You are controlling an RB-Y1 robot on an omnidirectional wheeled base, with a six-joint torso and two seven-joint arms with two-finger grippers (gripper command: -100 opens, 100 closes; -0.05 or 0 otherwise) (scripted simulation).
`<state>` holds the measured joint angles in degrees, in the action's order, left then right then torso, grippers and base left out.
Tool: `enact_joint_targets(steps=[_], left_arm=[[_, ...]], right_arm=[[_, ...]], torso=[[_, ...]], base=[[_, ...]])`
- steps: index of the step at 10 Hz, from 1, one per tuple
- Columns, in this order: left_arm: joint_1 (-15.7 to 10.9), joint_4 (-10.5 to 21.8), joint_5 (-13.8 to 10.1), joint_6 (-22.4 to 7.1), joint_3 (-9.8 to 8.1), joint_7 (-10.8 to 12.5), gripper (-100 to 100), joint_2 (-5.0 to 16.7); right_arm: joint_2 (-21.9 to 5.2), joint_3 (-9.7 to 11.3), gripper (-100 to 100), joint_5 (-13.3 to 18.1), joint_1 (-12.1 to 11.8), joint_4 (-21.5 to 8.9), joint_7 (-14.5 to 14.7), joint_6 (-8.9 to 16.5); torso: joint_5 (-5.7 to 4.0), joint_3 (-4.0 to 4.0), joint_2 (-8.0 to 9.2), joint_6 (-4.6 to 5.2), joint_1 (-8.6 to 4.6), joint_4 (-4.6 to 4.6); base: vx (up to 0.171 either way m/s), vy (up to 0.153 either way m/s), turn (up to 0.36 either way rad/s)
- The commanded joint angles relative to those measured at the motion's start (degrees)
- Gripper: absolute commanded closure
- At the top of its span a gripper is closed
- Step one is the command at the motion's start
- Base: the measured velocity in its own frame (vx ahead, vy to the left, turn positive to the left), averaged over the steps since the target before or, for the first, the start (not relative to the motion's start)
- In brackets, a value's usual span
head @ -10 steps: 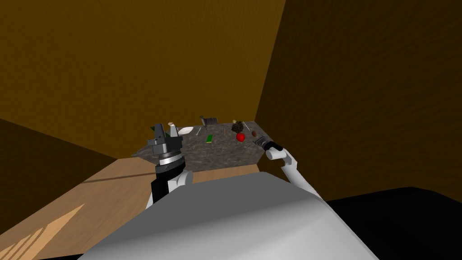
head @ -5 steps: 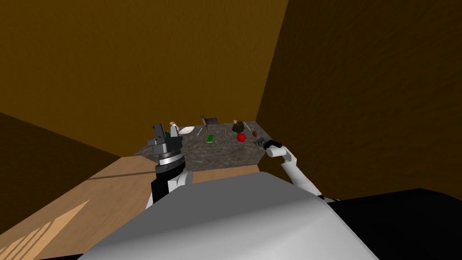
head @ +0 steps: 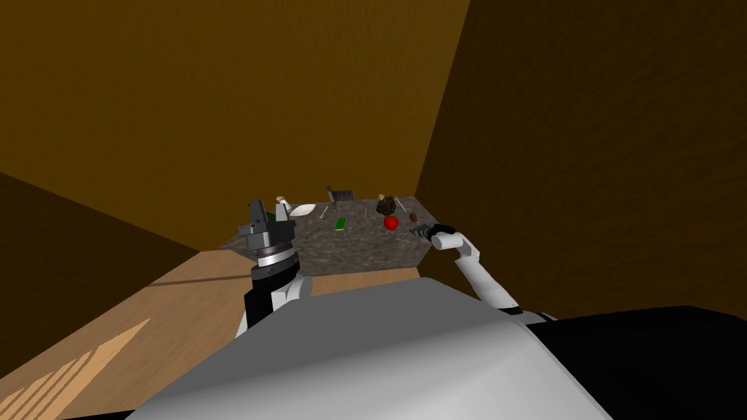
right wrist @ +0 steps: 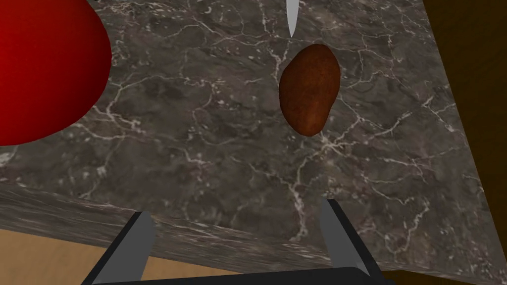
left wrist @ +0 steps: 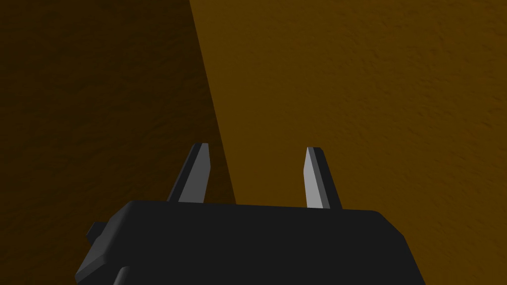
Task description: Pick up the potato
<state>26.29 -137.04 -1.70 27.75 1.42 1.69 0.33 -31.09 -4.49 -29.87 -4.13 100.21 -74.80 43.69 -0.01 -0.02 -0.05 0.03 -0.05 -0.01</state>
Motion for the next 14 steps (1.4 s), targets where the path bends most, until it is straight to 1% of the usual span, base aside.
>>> enact_joint_targets(steps=[1,2,3,4,5,6,7,8,9,10,11,12,13,14], left_arm=[[0.0,0.0,0.0,0.0,0.0,0.0,0,0.0],[0.0,0.0,0.0,0.0,0.0,0.0,0,0.0],[0.0,0.0,0.0,0.0,0.0,0.0,0,0.0],[0.0,0.0,0.0,0.0,0.0,0.0,0,0.0],[0.0,0.0,0.0,0.0,0.0,0.0,0,0.0],[0.0,0.0,0.0,0.0,0.0,0.0,0,0.0],[0.0,0.0,0.0,0.0,0.0,0.0,0,0.0],[0.0,0.0,0.0,0.0,0.0,0.0,0,0.0],[0.0,0.0,0.0,0.0,0.0,0.0,0,0.0],[0.0,0.0,0.0,0.0,0.0,0.0,0,0.0],[0.0,0.0,0.0,0.0,0.0,0.0,0,0.0],[0.0,0.0,0.0,0.0,0.0,0.0,0,0.0],[0.0,0.0,0.0,0.0,0.0,0.0,0,0.0],[0.0,0.0,0.0,0.0,0.0,0.0,0,0.0]], right_arm=[[-1.1,0.0,-100,-1.6,1.4,-1.3,-2.9,2.9],[-1.1,0.0,-100,-1.6,1.4,-1.3,-4.2,3.6],[-2.2,-0.1,-100,-3.1,2.6,-2.6,-5.9,5.6],[-2.2,-0.1,-100,-3.1,2.6,-2.6,-7.6,6.7],[-3.1,-0.1,-100,-4.6,3.8,-3.9,-9.1,8.5],[-3.1,-0.1,-100,-4.6,3.8,-3.9,-10.8,9.6],[-4.1,-0.1,-100,-6.0,5.0,-5.1,-12.4,11.5],[-4.1,-0.1,-100,-6.0,5.0,-5.1,-13.9,12.4],[-4.9,-0.1,-100,-7.4,6.1,-6.3,-15.5,14.3],[-4.9,-0.1,-100,-7.4,6.1,-6.3,-16.8,15.0],[-5.8,-0.1,-100,-8.7,7.2,-7.4,-18.6,17.1],[-5.8,-0.1,-100,-8.7,7.2,-7.4,-19.5,17.5],[-6.5,-0.2,-100,-9.9,8.3,-8.5,-21.5,19.8],[-6.5,-0.2,-100,-9.9,8.3,-8.5,-21.9,19.8]], torso=[[0.0,0.0,0.0,0.0,0.0,0.0],[0.0,-0.01,-0.02,-0.02,-0.01,0.0],[0.0,-0.01,-0.02,0.0,-0.01,0.0],[-0.01,-0.03,-0.05,-0.02,-0.04,-0.01],[-0.01,-0.03,-0.05,0.0,-0.03,-0.01],[-0.01,-0.04,-0.06,-0.01,-0.04,-0.01],[-0.01,-0.03,-0.05,0.0,-0.03,-0.01],[-0.01,-0.04,-0.07,-0.01,-0.05,-0.01],[-0.01,-0.04,-0.07,0.0,-0.05,-0.02],[-0.01,-0.05,-0.09,-0.01,-0.05,-0.02],[-0.01,-0.05,-0.08,0.0,-0.04,-0.02],[-0.01,-0.04,-0.07,-0.01,-0.07,-0.01],[-0.02,-0.03,-0.05,0.01,-0.06,-0.01],[-0.02,-0.03,-0.06,-0.01,-0.09,-0.01]], base=[[0.014,-0.009,0.047],[0.016,-0.013,0.035],[0.022,-0.02,0.041],[0.022,-0.016,0.032],[0.024,-0.019,0.049],[0.021,-0.018,0.025],[0.026,-0.02,0.035],[0.025,-0.023,0.027],[0.033,-0.021,0.049],[0.03,-0.021,0.026],[0.023,-0.028,0.046],[0.019,-0.026,0.021],[0.024,-0.034,0.035],[0.022,-0.027,0.025]])
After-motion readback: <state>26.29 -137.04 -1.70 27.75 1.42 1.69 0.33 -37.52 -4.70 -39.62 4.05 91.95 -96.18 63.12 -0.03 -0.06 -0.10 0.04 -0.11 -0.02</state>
